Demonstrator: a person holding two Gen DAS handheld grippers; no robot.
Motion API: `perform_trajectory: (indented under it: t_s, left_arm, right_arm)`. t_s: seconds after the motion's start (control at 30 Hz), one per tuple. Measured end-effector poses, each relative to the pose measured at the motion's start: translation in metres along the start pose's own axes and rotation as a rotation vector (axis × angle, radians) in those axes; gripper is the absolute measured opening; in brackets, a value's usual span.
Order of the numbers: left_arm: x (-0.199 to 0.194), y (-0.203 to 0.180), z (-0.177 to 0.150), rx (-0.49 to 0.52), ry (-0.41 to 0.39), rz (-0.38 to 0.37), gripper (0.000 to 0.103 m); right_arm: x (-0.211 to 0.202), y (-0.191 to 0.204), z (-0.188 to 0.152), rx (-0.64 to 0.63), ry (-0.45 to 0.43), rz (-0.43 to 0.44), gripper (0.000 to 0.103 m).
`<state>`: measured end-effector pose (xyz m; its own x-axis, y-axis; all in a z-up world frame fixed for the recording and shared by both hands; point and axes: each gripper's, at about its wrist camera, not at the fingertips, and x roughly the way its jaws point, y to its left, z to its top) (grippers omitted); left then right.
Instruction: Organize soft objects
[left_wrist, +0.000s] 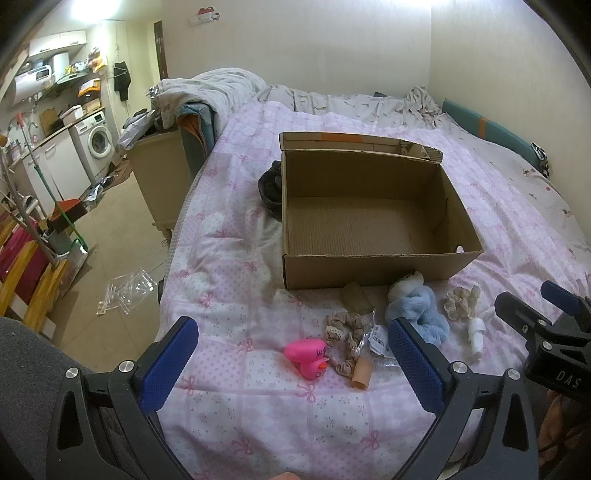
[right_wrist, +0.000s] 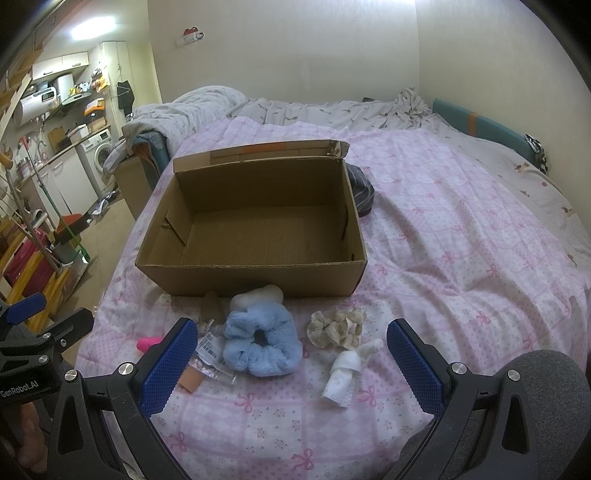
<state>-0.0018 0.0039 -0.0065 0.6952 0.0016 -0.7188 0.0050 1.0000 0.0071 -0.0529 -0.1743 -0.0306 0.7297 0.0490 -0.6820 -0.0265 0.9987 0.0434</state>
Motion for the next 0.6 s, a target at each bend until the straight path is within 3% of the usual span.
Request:
perform_trajectory:
  t_s: [0.47,0.6]
  left_arm:
    - [0.0009,0.0009,-0.0013,-0.001,0.006,-0.001,0.103]
    - [-0.0004,0.0055,0.007,-0.007,0.05,-0.04,0.103]
  right_arm:
    - [-0.0001,-0.0001,0.0,0.006,0.004,-0.001,0.103]
    - [-0.0007,0.0004,0.0004,0.007,0.007,0.003,0.103]
